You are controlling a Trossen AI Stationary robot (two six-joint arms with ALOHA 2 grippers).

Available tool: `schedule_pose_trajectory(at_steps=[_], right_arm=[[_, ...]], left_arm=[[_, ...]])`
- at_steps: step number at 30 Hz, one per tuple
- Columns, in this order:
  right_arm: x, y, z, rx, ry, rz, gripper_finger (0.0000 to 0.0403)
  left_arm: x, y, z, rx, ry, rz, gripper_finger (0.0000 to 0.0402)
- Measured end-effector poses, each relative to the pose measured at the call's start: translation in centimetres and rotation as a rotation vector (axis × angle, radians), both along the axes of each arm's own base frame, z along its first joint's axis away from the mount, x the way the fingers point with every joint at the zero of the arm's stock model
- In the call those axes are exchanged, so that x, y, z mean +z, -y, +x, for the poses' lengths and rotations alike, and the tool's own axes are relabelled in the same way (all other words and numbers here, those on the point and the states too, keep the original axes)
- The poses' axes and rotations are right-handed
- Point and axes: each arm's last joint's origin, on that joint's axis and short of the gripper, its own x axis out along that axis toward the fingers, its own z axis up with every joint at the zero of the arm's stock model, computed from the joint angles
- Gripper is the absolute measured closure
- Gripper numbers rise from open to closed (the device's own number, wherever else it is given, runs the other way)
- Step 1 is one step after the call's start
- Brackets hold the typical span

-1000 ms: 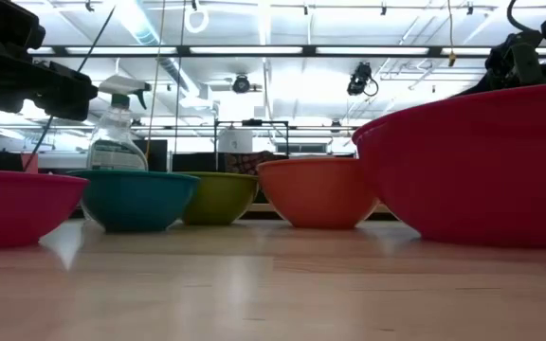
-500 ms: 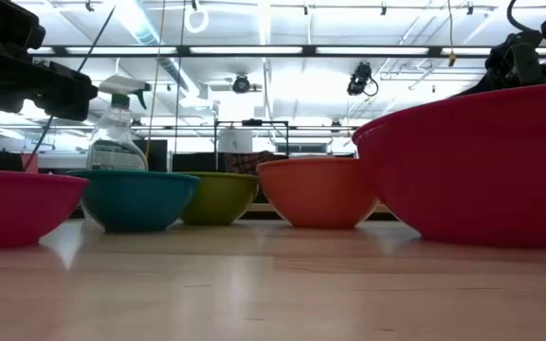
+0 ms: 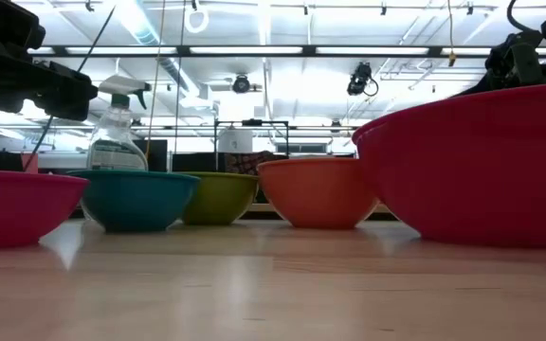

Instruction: Nest bowls inside each other

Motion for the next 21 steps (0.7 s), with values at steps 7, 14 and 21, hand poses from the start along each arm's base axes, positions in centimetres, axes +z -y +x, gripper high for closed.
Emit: schedule_pose_trajectory(at_steps=[7, 14, 21], right_arm=[[0.0, 0.0, 0.0, 0.0, 0.0, 0.0, 0.0286], [0.0, 0.0, 0.0, 0.0, 0.0, 0.0, 0.0286], [0.6, 0.1, 0.0, -0.033, 0.061, -0.009, 0.0286]], left_arm=[[0.1, 0.0, 0.0, 0.0, 0.011, -0.006, 0.0194], [1.8, 0.0, 0.0, 0.0, 0.17, -0.093, 0.0194], [2.8, -0.1, -0.1, 0.005, 0.259, -0.133, 0.0194]])
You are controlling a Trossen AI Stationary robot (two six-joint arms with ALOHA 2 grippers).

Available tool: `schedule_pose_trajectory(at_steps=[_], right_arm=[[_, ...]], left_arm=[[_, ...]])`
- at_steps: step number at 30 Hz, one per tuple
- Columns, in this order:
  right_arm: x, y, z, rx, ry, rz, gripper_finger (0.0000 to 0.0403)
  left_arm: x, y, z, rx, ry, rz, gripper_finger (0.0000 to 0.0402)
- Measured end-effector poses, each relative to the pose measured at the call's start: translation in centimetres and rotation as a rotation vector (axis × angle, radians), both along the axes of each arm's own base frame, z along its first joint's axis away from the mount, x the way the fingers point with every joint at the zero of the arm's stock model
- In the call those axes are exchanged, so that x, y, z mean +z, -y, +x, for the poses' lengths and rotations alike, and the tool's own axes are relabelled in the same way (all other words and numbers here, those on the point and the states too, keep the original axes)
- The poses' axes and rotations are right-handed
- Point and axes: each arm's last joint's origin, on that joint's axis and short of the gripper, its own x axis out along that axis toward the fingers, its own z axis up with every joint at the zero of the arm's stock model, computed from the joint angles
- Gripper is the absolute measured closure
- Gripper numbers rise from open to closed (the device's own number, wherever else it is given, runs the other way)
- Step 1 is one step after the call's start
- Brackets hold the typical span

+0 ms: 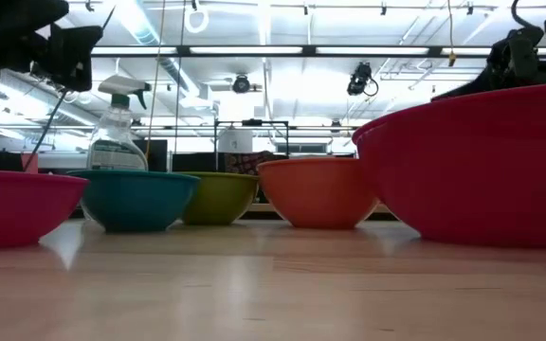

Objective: Nest bowls inside each other
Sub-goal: Stack the orange bowl on top of the red bowl

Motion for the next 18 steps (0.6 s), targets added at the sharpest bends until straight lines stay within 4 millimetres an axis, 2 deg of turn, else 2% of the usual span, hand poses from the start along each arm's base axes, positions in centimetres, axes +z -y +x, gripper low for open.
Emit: schedule_pose_trajectory(at_steps=[5, 8, 10, 14, 18], right_arm=[[1.6, 0.1, -0.2, -0.064, 0.168, -0.035, 0.0286], [2.8, 0.3, -0.6, -0.152, 0.324, 0.02, 0.0286], [3.1, 0.6, -0.8, -0.221, 0.367, 0.052, 0.0288], [4.4, 1.0, -0.4, -0.26, 0.247, 0.028, 0.0296], [6.2, 1.8, 0.9, -0.31, 0.141, 0.039, 0.0307]], left_arm=[[0.8, -0.6, -0.1, 0.132, 0.065, -0.093, 0.0194], [0.9, -1.0, 0.0, 0.194, 0.065, -0.179, 0.0194], [0.8, -1.2, 0.0, 0.238, 0.06, -0.209, 0.0194], [1.1, -2.2, 0.1, 0.417, 0.06, -0.232, 0.0194], [2.0, -3.0, 0.1, 0.496, 0.106, -0.254, 0.0194]])
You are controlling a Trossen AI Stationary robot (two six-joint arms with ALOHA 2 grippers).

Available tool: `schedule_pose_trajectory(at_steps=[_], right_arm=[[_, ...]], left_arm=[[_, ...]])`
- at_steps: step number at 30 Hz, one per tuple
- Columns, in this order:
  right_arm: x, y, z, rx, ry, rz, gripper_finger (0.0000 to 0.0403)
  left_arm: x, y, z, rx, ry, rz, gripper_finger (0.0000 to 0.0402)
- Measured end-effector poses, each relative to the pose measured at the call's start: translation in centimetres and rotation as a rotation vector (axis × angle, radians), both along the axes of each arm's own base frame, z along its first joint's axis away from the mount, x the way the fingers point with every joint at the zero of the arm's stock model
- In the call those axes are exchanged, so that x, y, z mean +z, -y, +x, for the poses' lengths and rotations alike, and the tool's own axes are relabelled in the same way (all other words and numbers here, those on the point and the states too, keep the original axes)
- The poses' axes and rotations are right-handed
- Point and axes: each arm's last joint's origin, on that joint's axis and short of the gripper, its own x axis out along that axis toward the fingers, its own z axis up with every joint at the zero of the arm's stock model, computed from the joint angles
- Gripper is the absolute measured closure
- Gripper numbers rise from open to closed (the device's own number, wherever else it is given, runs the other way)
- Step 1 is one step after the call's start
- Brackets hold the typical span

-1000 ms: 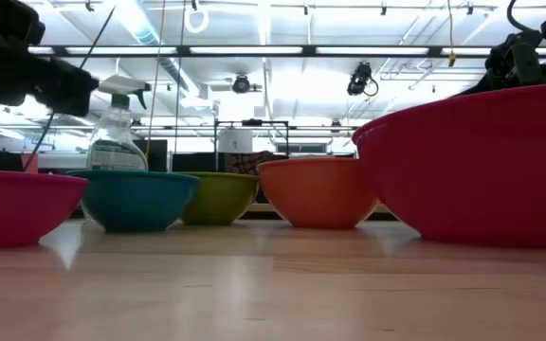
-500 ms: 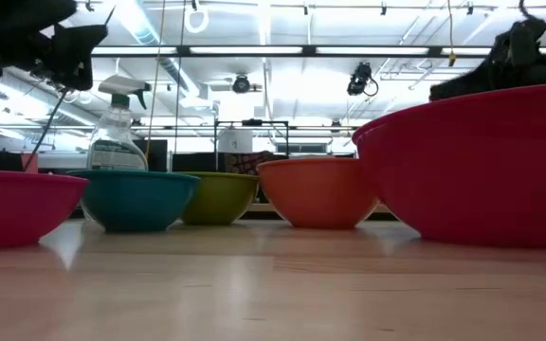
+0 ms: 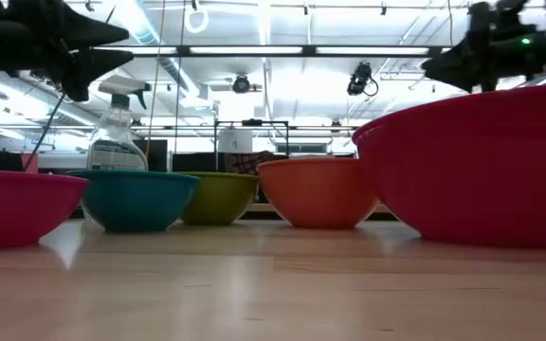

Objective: Nest bowls inside each other
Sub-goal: Stack the orange bowl on top of the red bowl

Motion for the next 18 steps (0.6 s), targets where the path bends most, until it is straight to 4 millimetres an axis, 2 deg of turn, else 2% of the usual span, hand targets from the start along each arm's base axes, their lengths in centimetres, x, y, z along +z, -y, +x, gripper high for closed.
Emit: schedule_pose_trajectory(at_steps=[5, 9, 14, 18], right_arm=[[0.7, 2.0, 2.7, -0.064, -0.254, 0.084, 0.0317], [0.7, 4.1, 5.1, -0.036, -0.387, 0.148, 0.0319], [0.7, 6.7, 7.8, 0.074, -0.559, 0.249, 0.0314], [0.2, 8.5, 9.5, 0.096, -0.739, 0.315, 0.0281]], left_arm=[[-0.1, -1.1, 0.1, 0.115, 0.017, -0.064, 0.0194], [-0.1, -1.4, 0.4, 0.097, -0.006, -0.035, 0.0194], [1.5, -2.0, 1.2, 0.112, -0.086, -0.028, 0.0194], [2.8, -2.4, 2.1, 0.153, -0.202, -0.017, 0.0194]])
